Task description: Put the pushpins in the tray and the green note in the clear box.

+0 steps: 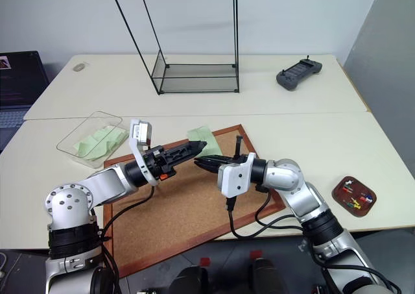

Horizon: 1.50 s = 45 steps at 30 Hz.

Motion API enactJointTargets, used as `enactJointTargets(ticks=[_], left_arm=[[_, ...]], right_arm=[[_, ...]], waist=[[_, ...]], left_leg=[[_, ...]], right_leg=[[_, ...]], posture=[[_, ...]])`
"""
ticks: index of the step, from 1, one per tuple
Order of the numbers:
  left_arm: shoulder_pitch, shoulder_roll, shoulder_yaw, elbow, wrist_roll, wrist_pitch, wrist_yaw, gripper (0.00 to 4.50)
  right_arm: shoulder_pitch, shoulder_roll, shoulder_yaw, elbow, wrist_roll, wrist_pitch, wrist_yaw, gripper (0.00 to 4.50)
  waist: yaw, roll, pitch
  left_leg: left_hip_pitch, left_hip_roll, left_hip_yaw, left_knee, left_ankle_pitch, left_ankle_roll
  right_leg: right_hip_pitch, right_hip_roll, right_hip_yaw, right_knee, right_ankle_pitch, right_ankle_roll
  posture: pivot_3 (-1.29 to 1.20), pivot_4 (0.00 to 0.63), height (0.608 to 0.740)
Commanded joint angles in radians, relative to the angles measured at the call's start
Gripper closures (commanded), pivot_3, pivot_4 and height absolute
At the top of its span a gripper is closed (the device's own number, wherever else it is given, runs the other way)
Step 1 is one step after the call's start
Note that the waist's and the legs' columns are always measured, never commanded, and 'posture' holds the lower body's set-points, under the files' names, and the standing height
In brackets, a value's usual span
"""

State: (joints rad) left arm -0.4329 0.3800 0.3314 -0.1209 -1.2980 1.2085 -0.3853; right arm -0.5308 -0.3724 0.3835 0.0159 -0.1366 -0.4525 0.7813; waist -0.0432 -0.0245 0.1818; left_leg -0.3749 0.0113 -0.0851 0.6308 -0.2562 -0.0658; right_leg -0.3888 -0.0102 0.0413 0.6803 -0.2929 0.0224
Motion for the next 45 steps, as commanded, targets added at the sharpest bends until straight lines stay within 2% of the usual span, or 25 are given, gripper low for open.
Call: enactJointTargets(ticks=[1,25,45], left_arm=[[-0.024,0.013,0.003,0.003,-0.033,-0.01,-0.02,0.03],[-0.04,0.044,-0.015,0.042,-0.007,-0.028,-0.046,4.46],[-0.067,0.055,-0.06,0.08,0.1,-0.055,-0.114,4.49]], right_arm=[[-0.006,0.005,0.005,-0.046,0.017,-0.022,0.003,4.5],[-0.023,0.028,-0.002,-0.043,0.015,0.007,-0.013,4.5],[-0.004,0.038,-0.039,-0.228,0.15,0.256,0.008,4.5]], waist=[[0.0,0.0,0.0],[0.003,0.0,0.0],[0.005,0.0,0.0]], left_leg=[[0.0,0.0,0.0,0.0,0.0,0.0],[0.0,0.0,0.0,0.0,0.0,0.0],[-0.001,0.0,-0.001,0.0,0.0,0.0]], right_leg=[[0.0,0.0,0.0,0.0,0.0,0.0],[0.0,0.0,0.0,0.0,0.0,0.0],[0.0,0.0,-0.001,0.0,0.0,0.0]], posture=[[0.0,0.15,0.74],[0.0,0.15,0.74],[0.0,0.15,0.74]])
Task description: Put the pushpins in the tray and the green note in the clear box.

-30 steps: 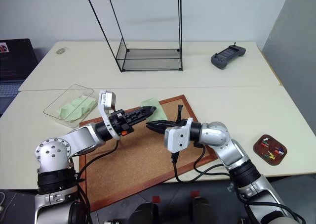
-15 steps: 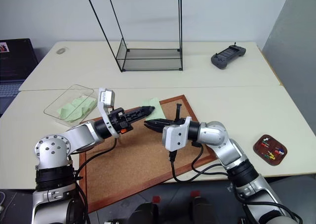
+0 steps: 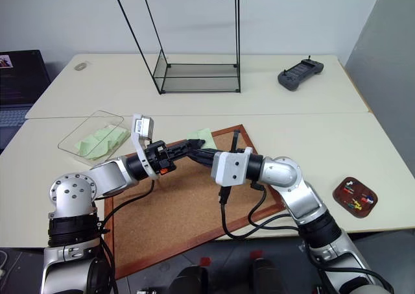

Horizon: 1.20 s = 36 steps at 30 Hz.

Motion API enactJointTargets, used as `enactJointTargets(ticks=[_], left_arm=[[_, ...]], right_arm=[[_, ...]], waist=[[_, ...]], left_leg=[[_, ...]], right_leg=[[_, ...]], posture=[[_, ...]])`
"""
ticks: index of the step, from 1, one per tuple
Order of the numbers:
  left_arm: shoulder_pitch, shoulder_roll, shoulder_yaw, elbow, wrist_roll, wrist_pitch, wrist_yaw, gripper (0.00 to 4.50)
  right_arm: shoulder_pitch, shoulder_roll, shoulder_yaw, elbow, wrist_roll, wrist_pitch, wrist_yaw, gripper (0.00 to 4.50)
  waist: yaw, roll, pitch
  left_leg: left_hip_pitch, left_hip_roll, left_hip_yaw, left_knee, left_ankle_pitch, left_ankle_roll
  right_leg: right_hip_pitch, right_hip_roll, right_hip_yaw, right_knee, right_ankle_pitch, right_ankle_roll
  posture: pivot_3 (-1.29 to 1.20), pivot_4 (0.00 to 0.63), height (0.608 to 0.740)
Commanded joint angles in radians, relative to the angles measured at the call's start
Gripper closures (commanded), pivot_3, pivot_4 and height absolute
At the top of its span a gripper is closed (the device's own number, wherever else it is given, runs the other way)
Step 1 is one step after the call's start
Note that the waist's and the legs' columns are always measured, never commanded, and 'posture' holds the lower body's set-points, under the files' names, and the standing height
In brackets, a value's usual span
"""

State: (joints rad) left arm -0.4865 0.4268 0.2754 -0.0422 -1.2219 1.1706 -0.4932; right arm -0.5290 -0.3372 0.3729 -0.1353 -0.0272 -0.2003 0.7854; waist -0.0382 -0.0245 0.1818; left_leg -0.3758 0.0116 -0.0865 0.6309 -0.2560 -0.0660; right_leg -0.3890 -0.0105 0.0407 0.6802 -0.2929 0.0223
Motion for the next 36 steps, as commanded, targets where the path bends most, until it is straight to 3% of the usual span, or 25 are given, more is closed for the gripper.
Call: enactJointTargets(ticks=[1,9,18,28,33,36], left_arm=[[-0.015,0.009,-0.007,0.002,0.028,-0.019,-0.008,4.49],[-0.023,0.014,-0.02,0.003,0.062,-0.029,-0.036,4.49],[-0.025,0.014,-0.028,-0.003,0.092,-0.033,-0.062,4.49],[-0.032,0.025,-0.03,-0.003,0.124,-0.043,-0.088,4.49],[-0.043,0.08,-0.05,-0.026,0.153,-0.04,-0.147,4.49],[-0.045,0.188,-0.16,-0.096,0.271,-0.116,-0.271,4.49]], right_arm=[[-0.006,0.001,-0.03,-0.08,0.044,0.009,0.005,4.5],[0.0,0.011,-0.047,-0.121,0.152,0.161,0.018,4.5],[0.0,0.058,-0.113,-0.229,0.419,0.601,-0.024,4.5],[-0.011,0.067,-0.178,-0.247,0.48,0.763,-0.109,4.5],[0.028,0.034,-0.285,-0.308,0.546,0.873,-0.174,4.5],[0.116,-0.018,-0.436,-0.404,0.595,1.001,-0.278,4.5]], waist=[[0.0,0.0,0.0],[0.0,0.0,0.0],[0.001,0.0,0.0],[0.002,0.0,0.0],[0.003,0.0,0.0],[0.005,0.0,0.0]], left_leg=[[0.0,0.0,0.0,0.0,0.0,0.0],[0.0,0.0,0.0,0.0,0.0,0.0],[-0.001,0.001,-0.003,0.0,0.0,0.0],[-0.003,-0.001,-0.005,0.0,0.0,0.0],[-0.004,-0.001,-0.005,0.0,0.0,0.0],[-0.005,-0.001,-0.005,0.0,0.0,0.0]], right_leg=[[0.0,0.0,0.0,0.0,0.0,0.0],[0.0,0.0,0.0,0.0,0.0,0.0],[0.0,0.0,0.0,0.0,0.0,0.0],[-0.001,0.0,-0.001,0.0,0.0,0.0],[-0.001,0.0,-0.001,0.0,0.0,0.0],[-0.002,0.0,-0.001,-0.001,0.0,0.0]], posture=[[0.0,0.15,0.74],[0.0,0.15,0.74],[0.0,0.15,0.74],[0.0,0.15,0.74],[0.0,0.15,0.74],[0.0,0.15,0.74]])
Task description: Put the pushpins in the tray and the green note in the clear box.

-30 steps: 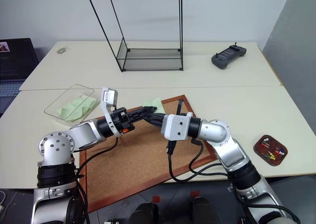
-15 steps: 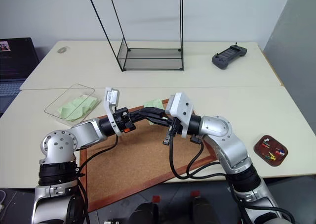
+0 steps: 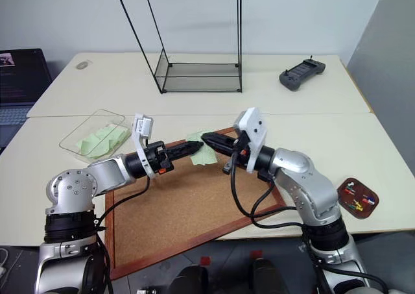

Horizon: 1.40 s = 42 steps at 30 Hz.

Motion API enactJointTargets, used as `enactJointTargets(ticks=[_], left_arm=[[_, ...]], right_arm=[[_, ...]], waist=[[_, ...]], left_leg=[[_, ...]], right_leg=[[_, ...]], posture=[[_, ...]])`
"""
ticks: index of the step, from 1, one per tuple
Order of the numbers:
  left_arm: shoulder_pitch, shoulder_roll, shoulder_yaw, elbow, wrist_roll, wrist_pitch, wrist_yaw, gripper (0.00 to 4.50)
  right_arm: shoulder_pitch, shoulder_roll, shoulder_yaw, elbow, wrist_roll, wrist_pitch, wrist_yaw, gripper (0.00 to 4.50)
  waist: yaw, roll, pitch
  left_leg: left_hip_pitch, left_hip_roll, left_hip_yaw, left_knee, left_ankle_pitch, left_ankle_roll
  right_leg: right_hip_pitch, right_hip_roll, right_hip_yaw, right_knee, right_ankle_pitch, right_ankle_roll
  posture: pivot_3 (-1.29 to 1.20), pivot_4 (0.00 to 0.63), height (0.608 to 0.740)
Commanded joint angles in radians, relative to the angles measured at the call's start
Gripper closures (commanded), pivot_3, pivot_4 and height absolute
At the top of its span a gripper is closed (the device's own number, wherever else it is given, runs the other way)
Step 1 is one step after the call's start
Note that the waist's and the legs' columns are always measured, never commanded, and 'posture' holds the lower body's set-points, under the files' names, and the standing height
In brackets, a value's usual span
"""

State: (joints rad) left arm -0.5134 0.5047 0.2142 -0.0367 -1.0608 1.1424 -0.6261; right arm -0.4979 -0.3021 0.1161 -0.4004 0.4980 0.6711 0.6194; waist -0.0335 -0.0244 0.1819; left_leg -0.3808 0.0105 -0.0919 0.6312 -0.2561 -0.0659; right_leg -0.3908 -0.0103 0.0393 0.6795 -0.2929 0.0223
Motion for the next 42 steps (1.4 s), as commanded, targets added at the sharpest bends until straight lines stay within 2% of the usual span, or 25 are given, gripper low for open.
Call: enactJointTargets(ticks=[1,5,7,10,15,19,26,32,36,40,42], left_arm=[[-0.023,0.132,-0.13,-0.119,0.146,-0.12,-0.17,4.49],[-0.039,0.17,-0.225,-0.145,0.268,-0.25,-0.252,4.49],[-0.079,0.167,-0.314,-0.155,0.373,-0.368,-0.314,4.49],[-0.155,0.115,-0.409,-0.137,0.474,-0.516,-0.387,4.49],[-0.197,0.023,-0.522,-0.067,0.655,-0.797,-0.458,4.49],[-0.224,-0.098,-0.577,-0.007,0.708,-0.921,-0.487,4.49],[-0.255,-0.236,-0.639,0.118,0.816,-1.049,-0.491,4.49],[-0.254,-0.267,-0.621,0.125,0.824,-1.04,-0.501,4.49],[-0.24,-0.252,-0.615,0.118,0.825,-1.032,-0.508,4.5],[-0.236,-0.24,-0.6,0.103,0.809,-1.005,-0.501,4.5],[-0.237,-0.237,-0.598,0.101,0.809,-1.002,-0.5,4.5]], right_arm=[[0.119,-0.07,-0.22,-0.173,0.073,0.159,-0.143,4.5],[0.245,-0.113,-0.301,-0.274,0.085,0.219,-0.205,4.5],[0.388,-0.13,-0.389,-0.347,0.072,0.253,-0.248,4.5],[0.556,-0.126,-0.53,-0.412,0.02,0.278,-0.338,4.5],[0.672,-0.095,-0.624,-0.402,-0.05,0.226,-0.423,4.5],[0.717,-0.049,-0.698,-0.359,-0.084,0.179,-0.478,4.5],[0.665,0.018,-0.782,-0.261,0.015,0.16,-0.475,4.5],[0.653,0.005,-0.788,-0.261,0.059,0.18,-0.479,4.5],[0.659,0.005,-0.787,-0.257,0.071,0.189,-0.493,3.8],[0.653,0.0,-0.784,-0.236,0.073,0.183,-0.505,2.9],[0.648,-0.005,-0.779,-0.229,0.071,0.181,-0.507,2.28]], waist=[[0.004,0.0,0.0],[0.006,0.001,0.001],[0.005,0.001,0.001],[0.021,0.001,0.001],[0.01,0.002,0.001],[0.0,0.002,0.0],[-0.001,0.003,0.0],[0.001,0.003,0.0],[0.001,0.004,0.0],[0.001,0.004,0.0],[0.001,0.004,0.0]], left_leg=[[0.0,0.0,0.0,0.0,0.0,0.0],[-0.001,-0.002,0.001,-0.001,0.0,0.0],[-0.001,-0.001,0.002,-0.001,0.0,0.001],[-0.004,-0.003,-0.003,-0.001,-0.002,0.003],[0.0,-0.005,0.007,0.0,-0.002,0.004],[0.001,-0.003,0.007,-0.001,-0.002,0.004],[0.001,-0.002,0.008,0.0,-0.002,0.005],[0.001,-0.003,0.008,0.001,-0.002,0.005],[0.001,-0.003,0.007,0.0,-0.002,0.005],[0.001,-0.003,0.007,0.001,-0.002,0.005],[0.001,-0.003,0.007,0.001,-0.002,0.005]], right_leg=[[0.0,0.0,0.0,0.0,0.0,0.0],[0.0,0.001,0.001,-0.001,0.0,0.0],[0.0,0.001,0.002,-0.001,-0.001,0.001],[0.0,0.002,0.001,-0.002,-0.001,0.002],[0.0,0.004,0.006,-0.001,-0.001,0.002],[0.001,0.008,0.006,-0.001,-0.004,0.007],[0.001,0.01,0.008,0.0,-0.004,0.006],[0.001,0.01,0.007,0.0,-0.003,0.006],[0.001,0.01,0.007,0.0,-0.003,0.006],[0.001,0.01,0.007,0.0,-0.003,0.006],[0.001,0.01,0.007,0.0,-0.003,0.006]], posture=[[0.0,0.15,0.74],[0.0,0.15,0.74],[0.0,0.15,0.74],[0.0,0.15,0.74],[0.0,0.15,0.74],[0.0,0.15,0.74],[0.0,0.15,0.74],[0.0,0.15,0.74],[0.0,0.15,0.74],[0.0,0.15,0.74],[0.0,0.15,0.74]])
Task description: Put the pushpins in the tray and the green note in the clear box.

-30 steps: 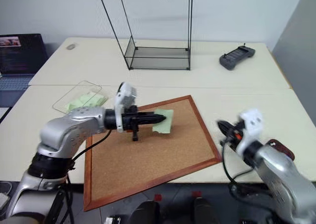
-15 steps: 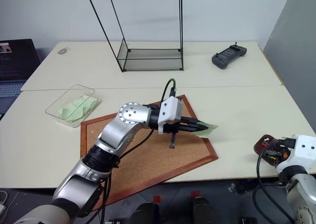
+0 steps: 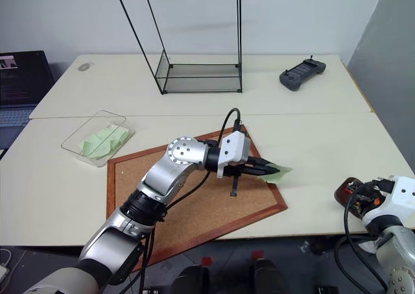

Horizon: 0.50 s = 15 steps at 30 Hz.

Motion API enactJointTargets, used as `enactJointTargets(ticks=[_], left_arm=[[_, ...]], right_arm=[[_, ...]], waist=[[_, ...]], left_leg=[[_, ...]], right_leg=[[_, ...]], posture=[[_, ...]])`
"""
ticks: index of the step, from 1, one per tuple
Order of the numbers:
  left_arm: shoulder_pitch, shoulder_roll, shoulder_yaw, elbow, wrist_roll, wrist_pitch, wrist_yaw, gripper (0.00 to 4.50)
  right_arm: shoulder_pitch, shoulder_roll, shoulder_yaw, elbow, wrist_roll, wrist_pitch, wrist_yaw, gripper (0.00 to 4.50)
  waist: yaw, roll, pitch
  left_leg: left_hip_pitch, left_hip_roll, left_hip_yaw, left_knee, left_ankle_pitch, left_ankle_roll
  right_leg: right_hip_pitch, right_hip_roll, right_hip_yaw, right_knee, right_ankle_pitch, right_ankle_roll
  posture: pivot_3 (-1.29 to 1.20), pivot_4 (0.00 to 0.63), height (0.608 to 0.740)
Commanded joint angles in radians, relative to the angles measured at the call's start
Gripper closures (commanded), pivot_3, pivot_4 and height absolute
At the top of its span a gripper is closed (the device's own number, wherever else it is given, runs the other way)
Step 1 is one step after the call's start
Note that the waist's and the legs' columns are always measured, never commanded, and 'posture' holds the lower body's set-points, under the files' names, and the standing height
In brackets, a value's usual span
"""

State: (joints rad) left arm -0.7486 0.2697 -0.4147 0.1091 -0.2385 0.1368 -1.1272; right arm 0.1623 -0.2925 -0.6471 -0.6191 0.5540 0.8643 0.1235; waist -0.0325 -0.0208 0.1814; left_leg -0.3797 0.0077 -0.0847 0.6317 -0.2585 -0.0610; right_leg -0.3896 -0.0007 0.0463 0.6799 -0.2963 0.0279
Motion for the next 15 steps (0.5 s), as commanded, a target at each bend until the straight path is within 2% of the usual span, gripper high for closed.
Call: enactJointTargets(ticks=[1,2,15], left_arm=[[-0.001,-0.002,0.033,-0.046,-0.012,0.006,0.001,4.5],[-0.001,-0.002,0.034,-0.047,-0.011,0.007,0.001,4.5],[0.023,0.005,0.038,-0.088,-0.012,0.04,0.004,4.5]], right_arm=[[-0.015,-0.018,-0.014,-0.006,0.014,-0.014,-0.013,2.01],[-0.016,-0.02,-0.013,-0.003,0.012,-0.016,-0.014,1.77],[0.037,-0.067,0.038,0.009,-0.083,-0.09,-0.011,1.77]], waist=[[0.0,0.0,0.0],[0.0,0.0,0.0],[0.0,0.001,0.0]], left_leg=[[0.0,0.0,0.0,0.0,0.0,0.0],[0.0,0.0,0.0,0.0,0.0,0.0],[0.0,0.0,0.0,0.0,0.0,0.0]], right_leg=[[0.0,0.0,0.0,0.0,0.0,0.0],[0.0,0.0,0.0,0.0,0.0,0.0],[0.0,0.0,0.0,0.0,0.0,0.0]], posture=[[0.0,0.15,0.74],[0.0,0.15,0.74],[0.0,0.15,0.74]])
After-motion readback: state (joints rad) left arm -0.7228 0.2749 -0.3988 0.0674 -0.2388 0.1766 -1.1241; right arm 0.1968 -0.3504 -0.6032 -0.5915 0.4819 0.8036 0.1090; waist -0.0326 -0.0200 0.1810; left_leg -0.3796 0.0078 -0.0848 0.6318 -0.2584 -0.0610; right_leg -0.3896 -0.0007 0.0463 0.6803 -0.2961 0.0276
